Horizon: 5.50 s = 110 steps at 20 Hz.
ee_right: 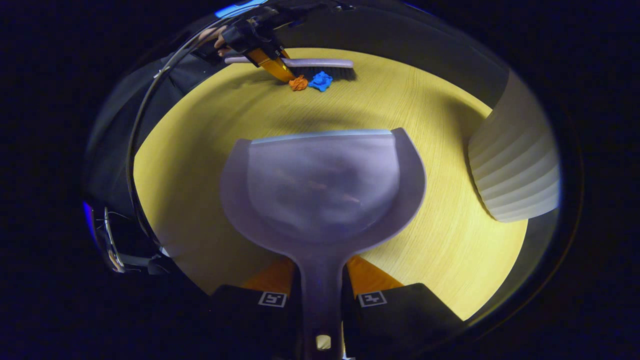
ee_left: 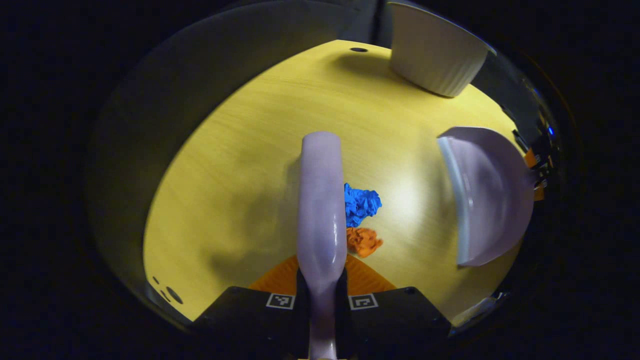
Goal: Pick up the small broom and dustpan from the desktop, sweep the trash into the dustpan with the broom, and then empty the trash into the garbage bin.
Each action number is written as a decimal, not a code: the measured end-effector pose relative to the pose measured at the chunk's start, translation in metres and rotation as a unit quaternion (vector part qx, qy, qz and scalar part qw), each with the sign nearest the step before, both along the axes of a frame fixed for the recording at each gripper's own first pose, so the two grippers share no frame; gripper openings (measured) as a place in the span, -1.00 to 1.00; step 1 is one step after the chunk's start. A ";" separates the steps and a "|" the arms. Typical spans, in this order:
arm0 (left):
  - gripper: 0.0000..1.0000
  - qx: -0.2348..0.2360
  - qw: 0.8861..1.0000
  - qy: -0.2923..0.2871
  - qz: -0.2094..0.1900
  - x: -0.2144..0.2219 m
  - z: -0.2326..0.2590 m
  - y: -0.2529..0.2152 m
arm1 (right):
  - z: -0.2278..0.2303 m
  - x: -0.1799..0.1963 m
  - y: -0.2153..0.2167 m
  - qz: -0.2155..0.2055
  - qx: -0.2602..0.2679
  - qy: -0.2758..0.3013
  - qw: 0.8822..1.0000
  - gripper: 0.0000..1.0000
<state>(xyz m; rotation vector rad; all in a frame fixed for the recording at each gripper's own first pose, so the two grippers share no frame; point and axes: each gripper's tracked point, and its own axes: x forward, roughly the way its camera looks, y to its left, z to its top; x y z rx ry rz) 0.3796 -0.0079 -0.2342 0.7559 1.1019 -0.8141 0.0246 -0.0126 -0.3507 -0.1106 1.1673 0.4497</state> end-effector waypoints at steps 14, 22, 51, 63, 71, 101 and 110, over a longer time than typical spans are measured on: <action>-0.51 -0.052 0.986 0.153 0.030 -0.162 -0.017 -0.078 | -0.011 -0.001 -0.004 0.022 0.017 -0.026 0.999 -0.26; -0.51 -0.186 0.962 0.034 0.198 -0.190 -0.002 -0.061 | -0.003 0.004 0.000 0.023 0.018 -0.032 0.999 -0.26; -0.51 -0.282 0.851 -0.029 0.443 -0.369 -0.066 0.048 | -0.013 0.007 -0.012 -0.200 0.009 -0.132 0.971 -0.27; -0.47 -0.261 0.842 -0.038 0.471 -0.339 -0.055 0.059 | -0.012 0.006 0.005 -0.251 -0.175 -0.166 0.937 -0.26; -0.51 -0.239 0.832 -0.038 0.499 -0.346 -0.069 0.068 | -0.006 0.005 -0.010 -0.154 -0.322 -0.190 0.915 -0.27; -0.51 -0.259 0.814 -0.044 0.517 -0.329 -0.059 0.083 | 0.025 0.013 -0.037 -0.056 -0.434 -0.172 0.883 -0.27; -0.51 -0.247 0.815 -0.094 0.515 -0.323 -0.030 0.110 | 0.094 -0.003 0.007 -0.156 -0.330 -0.284 0.887 -0.27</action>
